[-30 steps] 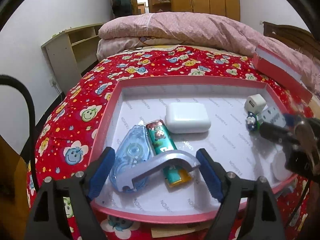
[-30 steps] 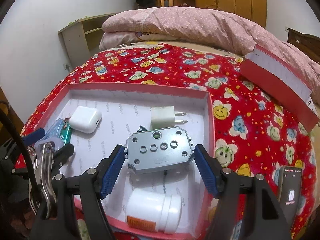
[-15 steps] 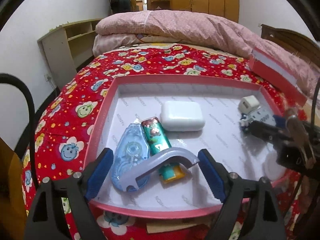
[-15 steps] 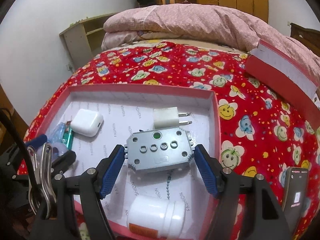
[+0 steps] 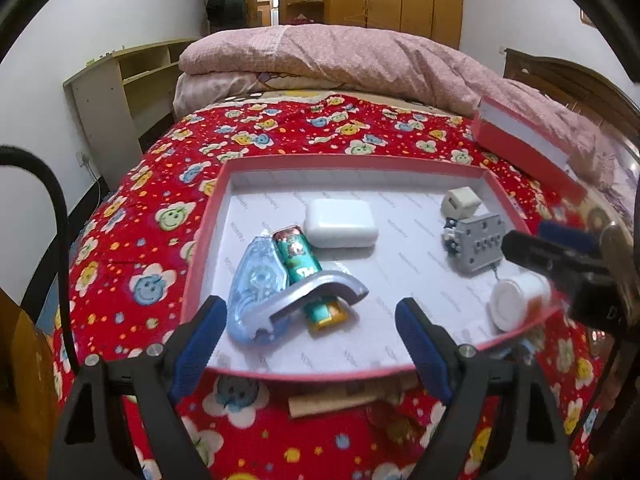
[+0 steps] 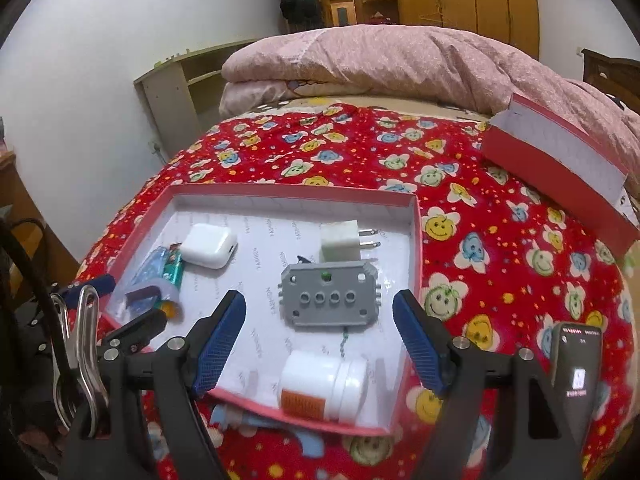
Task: Organize rigid objects
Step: 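Lower and release plate with right tool while left tool releases handle in box, then lift both open tools out of the box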
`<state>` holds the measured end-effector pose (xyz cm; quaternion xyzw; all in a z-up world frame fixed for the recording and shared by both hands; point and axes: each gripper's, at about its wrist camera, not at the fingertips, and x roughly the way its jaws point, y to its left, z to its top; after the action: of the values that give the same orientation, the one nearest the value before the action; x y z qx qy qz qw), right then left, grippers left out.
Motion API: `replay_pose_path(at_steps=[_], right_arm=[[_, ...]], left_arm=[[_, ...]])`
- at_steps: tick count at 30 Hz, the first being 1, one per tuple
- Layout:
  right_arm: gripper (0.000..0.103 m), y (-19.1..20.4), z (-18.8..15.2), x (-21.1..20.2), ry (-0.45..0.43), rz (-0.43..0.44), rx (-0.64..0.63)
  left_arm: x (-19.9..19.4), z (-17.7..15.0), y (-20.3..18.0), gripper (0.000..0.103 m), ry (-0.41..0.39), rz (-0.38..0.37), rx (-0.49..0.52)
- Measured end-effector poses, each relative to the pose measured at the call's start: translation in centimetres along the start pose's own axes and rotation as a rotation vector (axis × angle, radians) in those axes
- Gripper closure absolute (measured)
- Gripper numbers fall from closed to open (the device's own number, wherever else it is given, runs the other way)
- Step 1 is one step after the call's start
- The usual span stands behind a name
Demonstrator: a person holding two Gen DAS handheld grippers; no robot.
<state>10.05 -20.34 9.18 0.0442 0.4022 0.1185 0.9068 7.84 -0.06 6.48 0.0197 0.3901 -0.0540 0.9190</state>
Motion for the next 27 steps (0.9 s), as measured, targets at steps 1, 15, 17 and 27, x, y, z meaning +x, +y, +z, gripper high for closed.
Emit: replay_pose_path(at_steps=[1,15,17,27], right_arm=[[0.025,0.0,-0.1,-0.3,-0.002,-0.001,-0.002],[0.025,0.9,-4.2,-5.0,0.004,0.014,0.009],[0.025,0.9,-4.8,-5.3,0.009,0.008,0.012],[0.025,1.0,-7.6,-5.5,0.04,0.013,0.032]], left_arm=[[-0.5,-0.2,0.1,0.014,-0.006,0.005,-0.002],[-4.9,-3.6,1.5,0.014,-0.024,-0.006,-0.046],[-4.9,-4.2,1.6,0.014,-0.013,-0.008,-0.051],[-5.4,-5.9,1.8,0.014,0.0,0.015,-0.036]])
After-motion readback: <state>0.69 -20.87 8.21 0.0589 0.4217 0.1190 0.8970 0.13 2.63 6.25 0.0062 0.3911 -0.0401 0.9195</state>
